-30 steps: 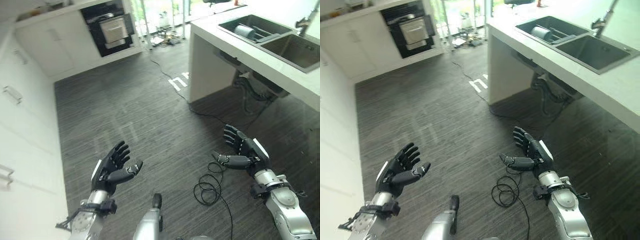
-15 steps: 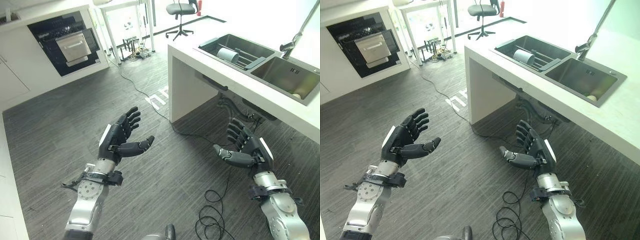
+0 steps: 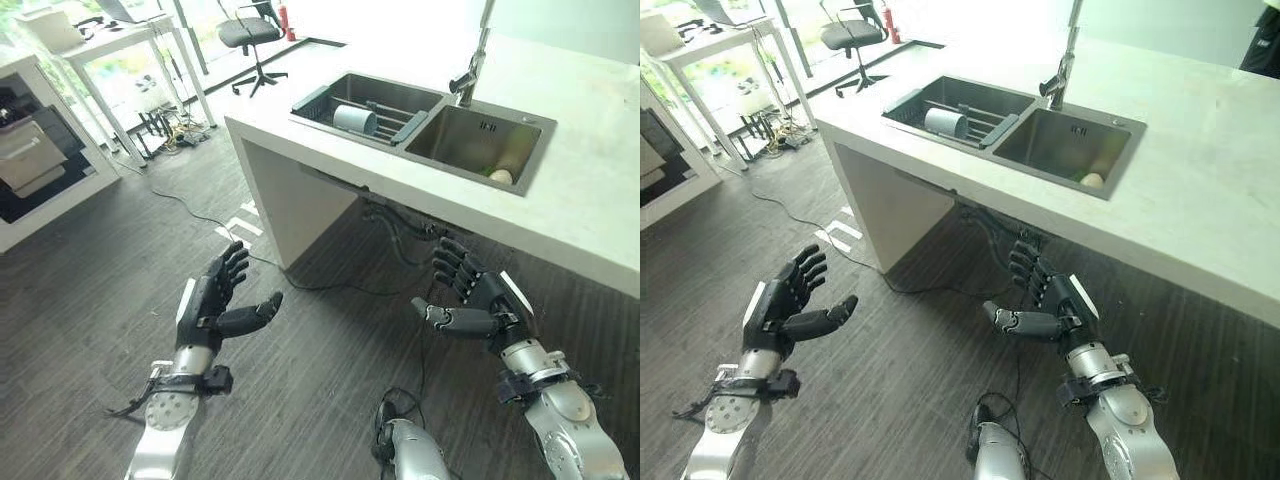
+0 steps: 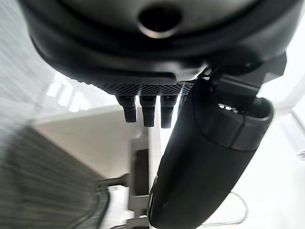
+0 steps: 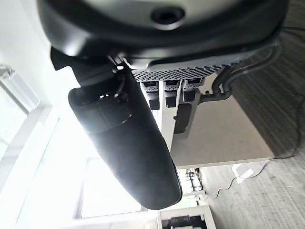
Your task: Place the dishes in the dishwasher.
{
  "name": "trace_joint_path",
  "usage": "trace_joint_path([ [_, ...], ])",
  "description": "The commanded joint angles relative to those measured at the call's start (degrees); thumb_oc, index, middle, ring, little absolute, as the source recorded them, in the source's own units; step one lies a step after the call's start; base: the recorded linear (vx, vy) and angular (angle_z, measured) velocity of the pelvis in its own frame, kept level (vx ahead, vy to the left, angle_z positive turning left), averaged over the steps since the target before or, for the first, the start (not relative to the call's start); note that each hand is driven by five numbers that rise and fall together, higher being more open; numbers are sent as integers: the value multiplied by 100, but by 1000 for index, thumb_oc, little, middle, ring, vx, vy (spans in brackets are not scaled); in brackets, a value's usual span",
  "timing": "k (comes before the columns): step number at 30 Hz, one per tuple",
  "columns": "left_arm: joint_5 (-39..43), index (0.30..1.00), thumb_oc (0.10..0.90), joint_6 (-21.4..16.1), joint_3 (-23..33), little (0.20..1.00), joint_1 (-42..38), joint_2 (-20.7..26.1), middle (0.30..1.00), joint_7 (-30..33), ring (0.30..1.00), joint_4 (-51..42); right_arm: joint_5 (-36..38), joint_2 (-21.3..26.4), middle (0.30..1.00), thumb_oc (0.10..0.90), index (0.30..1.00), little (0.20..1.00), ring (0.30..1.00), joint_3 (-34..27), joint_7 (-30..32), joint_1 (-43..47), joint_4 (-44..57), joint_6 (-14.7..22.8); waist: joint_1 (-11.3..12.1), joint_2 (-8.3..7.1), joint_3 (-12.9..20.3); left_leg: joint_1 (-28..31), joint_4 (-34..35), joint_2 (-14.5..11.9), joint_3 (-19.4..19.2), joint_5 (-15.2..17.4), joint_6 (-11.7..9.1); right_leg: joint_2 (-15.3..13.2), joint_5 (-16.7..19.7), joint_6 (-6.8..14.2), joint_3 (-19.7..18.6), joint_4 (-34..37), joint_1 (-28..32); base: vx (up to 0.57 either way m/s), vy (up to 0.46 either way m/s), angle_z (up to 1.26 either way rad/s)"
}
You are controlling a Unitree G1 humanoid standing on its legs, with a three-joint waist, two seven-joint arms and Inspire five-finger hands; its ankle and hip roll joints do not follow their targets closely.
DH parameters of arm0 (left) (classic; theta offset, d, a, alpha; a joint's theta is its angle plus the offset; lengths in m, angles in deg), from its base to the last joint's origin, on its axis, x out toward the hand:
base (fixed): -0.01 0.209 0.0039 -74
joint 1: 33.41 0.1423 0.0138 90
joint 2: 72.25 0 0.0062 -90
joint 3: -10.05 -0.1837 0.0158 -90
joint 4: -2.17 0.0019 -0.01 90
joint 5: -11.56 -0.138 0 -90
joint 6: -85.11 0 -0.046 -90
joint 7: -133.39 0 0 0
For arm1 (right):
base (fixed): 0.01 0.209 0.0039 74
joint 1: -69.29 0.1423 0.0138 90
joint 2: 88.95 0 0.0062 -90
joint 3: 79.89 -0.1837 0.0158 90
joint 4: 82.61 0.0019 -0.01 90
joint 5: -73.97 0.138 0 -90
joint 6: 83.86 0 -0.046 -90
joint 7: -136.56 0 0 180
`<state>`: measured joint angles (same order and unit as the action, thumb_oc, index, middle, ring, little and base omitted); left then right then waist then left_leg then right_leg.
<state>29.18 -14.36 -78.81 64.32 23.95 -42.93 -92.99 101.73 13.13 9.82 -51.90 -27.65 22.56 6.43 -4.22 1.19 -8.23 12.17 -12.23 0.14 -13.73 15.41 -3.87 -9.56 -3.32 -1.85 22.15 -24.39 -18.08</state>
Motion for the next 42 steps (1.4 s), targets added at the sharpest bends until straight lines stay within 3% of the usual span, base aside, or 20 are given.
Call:
trace_joint_path([
  [1,19,900,800,-1006,263,900,-527,175,900,271,900,-916,224,168,900,800,900,900,900,-390,-229,443,566,909,240,-225,303,-289,-496,44,123,-1293,-236,31,-297,635,54,720,719,250,-175,-15],
  [5,143,900,800,-1350,486,900,-404,126,900,539,900,-929,220,334,900,800,900,900,900,-354,-314,721,601,878,367,-226,199,-861,-496,-182,-133,-753,-93,-9,-381,712,-61,720,973,118,-39,-51],
  [8,-30,900,800,-1709,684,900,-253,136,900,845,900,-955,155,194,900,800,900,900,900,-254,-371,927,565,877,410,-131,212,-1381,-496,-253,279,-234,-33,291,-483,746,-542,720,1011,125,39,-78],
  [9,-147,900,800,-1666,699,900,-248,147,900,961,900,-944,89,165,900,800,900,900,900,-223,-376,958,546,878,420,-118,231,-1486,-496,-264,398,-216,-52,348,-520,741,-636,720,1023,213,99,-80],
  [10,-125,900,800,-1550,723,900,-284,231,900,1245,900,-917,29,157,900,800,900,900,900,-163,-395,980,569,883,454,-61,270,-1857,-496,-308,804,-493,-164,525,-671,699,-961,720,1094,181,92,-59],
  [12,-111,900,800,-1557,745,900,-285,228,900,1266,900,-904,43,169,900,800,900,900,900,-177,-419,960,586,889,474,-44,275,-1990,-496,-350,908,-595,-210,565,-746,680,-1028,720,1146,160,109,-67],
  [14,-237,900,800,-1713,737,900,-302,208,900,1376,900,-921,4,232,900,800,900,900,900,-196,-401,953,693,879,536,11,253,-2430,-496,-559,1061,-893,-336,608,-947,635,-1141,720,1334,230,216,-51],
  [18,-318,900,800,-2070,847,900,-290,249,900,1587,900,-996,52,382,900,800,900,900,900,-257,-388,996,784,806,563,26,219,-2664,-496,-828,1497,-1084,-431,570,-1070,595,-1364,720,1489,253,324,-39],
  [24,-336,900,800,-2339,1046,900,-489,252,900,1837,900,-1160,196,407,900,800,900,900,900,-490,-341,717,968,670,375,-2,254,-2265,-496,-967,1244,-784,-347,152,-978,874,-1413,720,1641,240,394,-73],
  [25,-37,900,800,-2258,1043,900,-674,243,900,1547,900,-1163,595,282,900,800,900,900,900,-619,-403,515,1062,566,329,-86,297,-2140,-496,-809,1176,-657,-266,-134,-836,1109,-1375,720,1661,283,443,-13],
  [27,-140,900,800,-2285,1012,900,-782,210,900,1378,900,-1196,874,63,900,800,900,900,900,-604,-417,421,1131,481,321,-175,322,-2069,-496,-641,1161,-553,-151,-332,-714,1222,-1369,720,1652,310,452,12],
  [30,-317,900,800,-2275,1026,900,-755,293,900,1178,900,-1369,800,-125,900,800,900,900,900,-649,-315,304,1141,478,352,-233,313,-1995,-496,-393,1145,-408,78,-497,-426,1167,-1322,720,1761,216,322,3],
  [33,-444,900,800,-2243,1041,900,-778,395,900,1157,900,-1442,713,-290,900,800,900,900,900,-617,-442,305,1049,541,377,-186,258,-1923,-496,-304,1020,-344,243,-543,162,1112,-926,720,1915,159,318,-12],
  [34,-551,900,800,-2238,1079,900,-744,448,900,1265,900,-1497,674,-358,900,800,900,900,900,-557,-562,347,1055,503,408,-117,222,-1880,-496,-333,900,-355,273,-432,334,1071,-552,720,1982,143,291,-42],
  [35,-642,900,800,-2252,1109,900,-690,471,900,1362,900,-1546,639,-363,900,800,900,900,900,-525,-632,361,1060,522,411,-94,165,-1831,-496,-370,825,-336,278,-268,248,1021,-417,720,1938,163,264,-75],
  [36,-639,900,800,-2313,1138,900,-595,528,900,1388,900,-1582,676,-263,900,800,900,900,900,-564,-606,300,1113,587,406,-144,106,-1758,-496,-327,725,-284,282,157,-254,937,-363,720,1820,87,115,-79],
  [38,-500,900,800,-2307,1080,900,-510,531,900,1307,900,-1610,850,-102,900,800,900,900,900,-721,-551,224,1114,762,377,-304,96,-1780,-496,-124,653,-315,286,530,-669,740,-477,720,1493,103,41,-69],
  [42,-787,900,800,-2243,876,900,-550,406,900,1290,900,-1727,882,-91,900,800,900,900,900,-691,-478,241,1128,1000,310,-362,179,-1759,-496,83,625,-223,353,616,-638,691,-758,720,1163,146,-89,16],
])
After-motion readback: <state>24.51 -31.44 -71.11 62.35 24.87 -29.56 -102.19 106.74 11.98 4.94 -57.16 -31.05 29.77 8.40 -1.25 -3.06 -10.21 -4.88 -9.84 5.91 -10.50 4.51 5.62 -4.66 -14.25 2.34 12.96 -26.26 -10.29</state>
